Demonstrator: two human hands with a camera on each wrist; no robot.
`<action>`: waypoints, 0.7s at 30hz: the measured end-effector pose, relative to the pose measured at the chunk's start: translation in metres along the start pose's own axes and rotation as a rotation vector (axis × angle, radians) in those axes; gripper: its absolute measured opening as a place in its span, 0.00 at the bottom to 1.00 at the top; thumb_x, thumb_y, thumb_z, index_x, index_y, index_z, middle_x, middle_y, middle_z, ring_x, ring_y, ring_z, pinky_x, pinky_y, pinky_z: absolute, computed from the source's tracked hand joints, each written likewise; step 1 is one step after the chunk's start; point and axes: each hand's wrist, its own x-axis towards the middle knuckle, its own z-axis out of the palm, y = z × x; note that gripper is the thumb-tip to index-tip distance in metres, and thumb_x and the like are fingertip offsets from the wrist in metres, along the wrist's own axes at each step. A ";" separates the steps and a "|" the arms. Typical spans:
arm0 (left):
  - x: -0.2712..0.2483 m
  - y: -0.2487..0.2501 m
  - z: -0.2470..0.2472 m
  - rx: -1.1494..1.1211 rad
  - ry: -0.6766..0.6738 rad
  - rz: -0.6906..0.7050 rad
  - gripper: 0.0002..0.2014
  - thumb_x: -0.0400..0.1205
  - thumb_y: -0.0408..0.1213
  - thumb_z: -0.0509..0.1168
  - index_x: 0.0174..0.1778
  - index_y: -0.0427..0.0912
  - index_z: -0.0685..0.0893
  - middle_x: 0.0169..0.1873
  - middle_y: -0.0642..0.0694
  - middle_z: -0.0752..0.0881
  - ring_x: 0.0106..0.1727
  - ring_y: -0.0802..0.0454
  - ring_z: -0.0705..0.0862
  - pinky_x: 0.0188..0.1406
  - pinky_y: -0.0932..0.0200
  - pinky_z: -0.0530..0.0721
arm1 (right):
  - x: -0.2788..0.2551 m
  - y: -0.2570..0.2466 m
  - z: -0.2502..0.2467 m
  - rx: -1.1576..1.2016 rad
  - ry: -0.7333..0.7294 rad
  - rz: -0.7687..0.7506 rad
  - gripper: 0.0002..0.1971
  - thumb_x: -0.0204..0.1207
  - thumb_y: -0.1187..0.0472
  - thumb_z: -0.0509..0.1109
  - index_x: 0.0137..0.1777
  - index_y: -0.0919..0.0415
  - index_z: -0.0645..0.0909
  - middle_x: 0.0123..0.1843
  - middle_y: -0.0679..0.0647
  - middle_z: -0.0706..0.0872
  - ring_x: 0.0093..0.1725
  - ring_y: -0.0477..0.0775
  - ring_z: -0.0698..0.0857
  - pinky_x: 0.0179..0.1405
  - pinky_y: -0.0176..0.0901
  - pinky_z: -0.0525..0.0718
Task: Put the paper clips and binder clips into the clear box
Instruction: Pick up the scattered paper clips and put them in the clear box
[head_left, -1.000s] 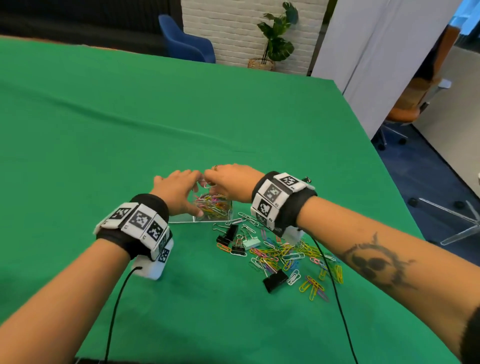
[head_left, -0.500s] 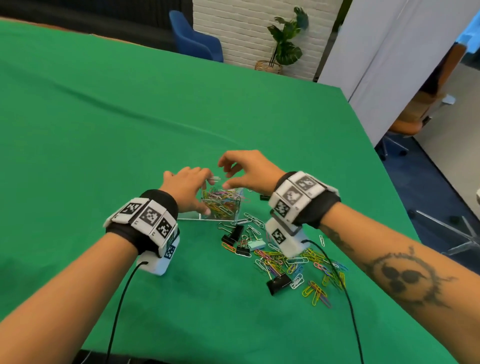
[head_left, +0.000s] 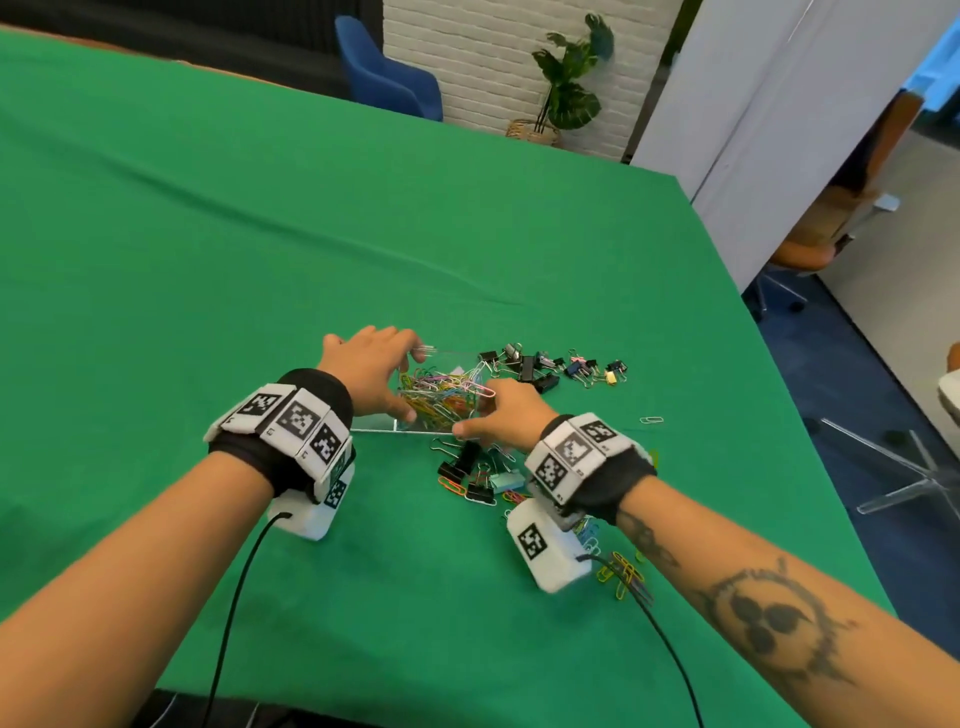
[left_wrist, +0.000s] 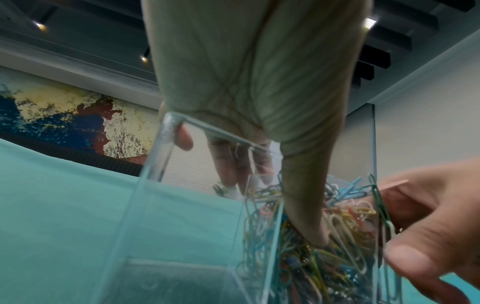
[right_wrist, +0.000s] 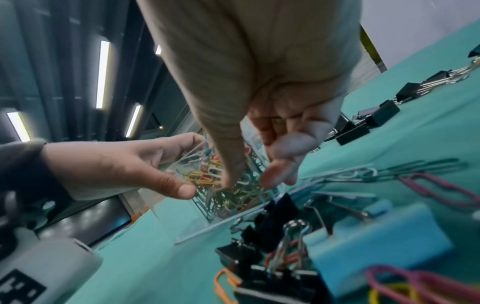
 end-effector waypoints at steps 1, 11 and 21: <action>0.000 0.000 0.000 -0.002 0.004 0.000 0.31 0.67 0.51 0.75 0.64 0.52 0.71 0.59 0.52 0.78 0.63 0.50 0.73 0.61 0.49 0.66 | 0.001 0.001 0.001 -0.005 0.033 -0.013 0.12 0.71 0.55 0.74 0.41 0.62 0.75 0.39 0.54 0.83 0.33 0.48 0.80 0.34 0.39 0.80; 0.001 -0.001 0.001 -0.022 0.001 -0.008 0.32 0.66 0.52 0.75 0.64 0.52 0.71 0.58 0.52 0.78 0.64 0.51 0.73 0.63 0.47 0.65 | -0.010 0.001 -0.032 0.081 0.175 -0.144 0.12 0.74 0.61 0.72 0.32 0.56 0.74 0.34 0.59 0.87 0.29 0.49 0.83 0.27 0.35 0.83; 0.000 -0.001 0.000 -0.009 -0.006 -0.010 0.32 0.66 0.52 0.75 0.64 0.52 0.70 0.59 0.52 0.78 0.64 0.50 0.73 0.63 0.47 0.65 | 0.014 -0.029 -0.033 0.184 0.168 -0.143 0.11 0.68 0.69 0.76 0.35 0.59 0.76 0.37 0.58 0.83 0.32 0.51 0.84 0.22 0.29 0.83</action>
